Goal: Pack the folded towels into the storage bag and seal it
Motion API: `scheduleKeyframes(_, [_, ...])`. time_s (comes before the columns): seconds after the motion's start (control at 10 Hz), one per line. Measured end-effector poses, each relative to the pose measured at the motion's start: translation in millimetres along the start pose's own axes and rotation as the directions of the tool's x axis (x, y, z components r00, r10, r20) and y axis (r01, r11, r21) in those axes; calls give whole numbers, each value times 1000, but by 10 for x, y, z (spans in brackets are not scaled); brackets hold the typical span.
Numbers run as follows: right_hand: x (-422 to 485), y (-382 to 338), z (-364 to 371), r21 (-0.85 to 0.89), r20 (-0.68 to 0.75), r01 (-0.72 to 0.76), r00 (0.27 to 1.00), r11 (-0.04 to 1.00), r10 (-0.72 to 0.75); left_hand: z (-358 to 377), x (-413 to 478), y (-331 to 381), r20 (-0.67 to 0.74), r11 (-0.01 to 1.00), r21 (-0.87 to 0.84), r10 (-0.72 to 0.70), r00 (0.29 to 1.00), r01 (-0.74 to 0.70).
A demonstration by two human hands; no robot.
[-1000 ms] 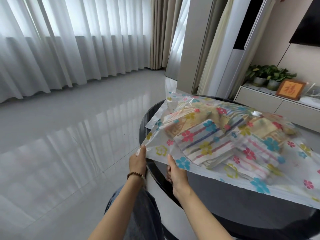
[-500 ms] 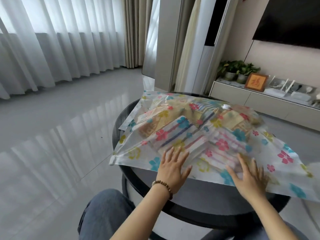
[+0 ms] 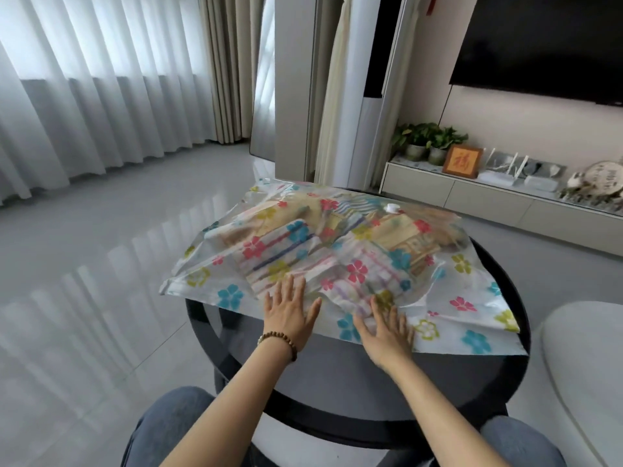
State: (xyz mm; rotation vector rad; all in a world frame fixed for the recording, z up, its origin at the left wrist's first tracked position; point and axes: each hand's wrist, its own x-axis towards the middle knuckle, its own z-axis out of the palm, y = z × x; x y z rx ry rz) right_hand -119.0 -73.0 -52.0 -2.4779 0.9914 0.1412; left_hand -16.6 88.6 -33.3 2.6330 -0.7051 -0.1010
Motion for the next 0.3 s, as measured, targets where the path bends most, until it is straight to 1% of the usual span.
scheduleKeyframes(0.1, [-64,-243,24,37,126,80,988,996,-84,-62,40,36,15,1000,10,-12,1000,11])
scheduleKeyframes(0.2, [-160,-342,-99,124,217,159,959,979,-183,-91,59,32,24,999,41,-18,1000,17])
scheduleKeyframes(0.3, [-335,-423,-479,283,98,257,951,924,-294,-136,62,-10,26,998,49,-30,999,29])
